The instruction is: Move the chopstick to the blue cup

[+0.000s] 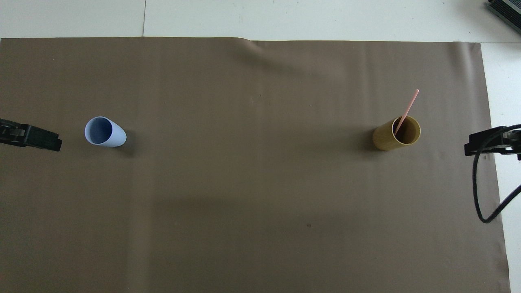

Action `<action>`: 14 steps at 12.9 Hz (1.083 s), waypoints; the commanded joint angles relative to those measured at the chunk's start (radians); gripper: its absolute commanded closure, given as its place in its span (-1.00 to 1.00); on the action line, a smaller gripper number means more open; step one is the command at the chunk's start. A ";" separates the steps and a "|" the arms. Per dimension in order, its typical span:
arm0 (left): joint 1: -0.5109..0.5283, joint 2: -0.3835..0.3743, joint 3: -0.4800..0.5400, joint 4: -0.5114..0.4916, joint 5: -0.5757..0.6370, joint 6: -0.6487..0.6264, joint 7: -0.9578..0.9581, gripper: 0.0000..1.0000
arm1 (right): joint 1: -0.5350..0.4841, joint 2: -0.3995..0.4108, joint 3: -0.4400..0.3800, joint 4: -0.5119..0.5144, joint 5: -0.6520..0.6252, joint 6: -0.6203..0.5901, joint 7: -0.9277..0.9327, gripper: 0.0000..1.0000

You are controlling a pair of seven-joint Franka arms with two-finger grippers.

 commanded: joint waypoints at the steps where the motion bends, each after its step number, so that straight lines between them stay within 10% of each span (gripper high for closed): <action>1: 0.008 -0.012 -0.001 -0.014 -0.011 0.027 -0.012 -1.00 | -0.016 -0.007 0.008 -0.008 0.015 0.010 -0.004 -1.00; 14: 0.008 -0.017 -0.001 -0.022 -0.010 0.018 -0.001 -1.00 | -0.024 -0.018 0.001 -0.018 0.021 0.026 0.004 -1.00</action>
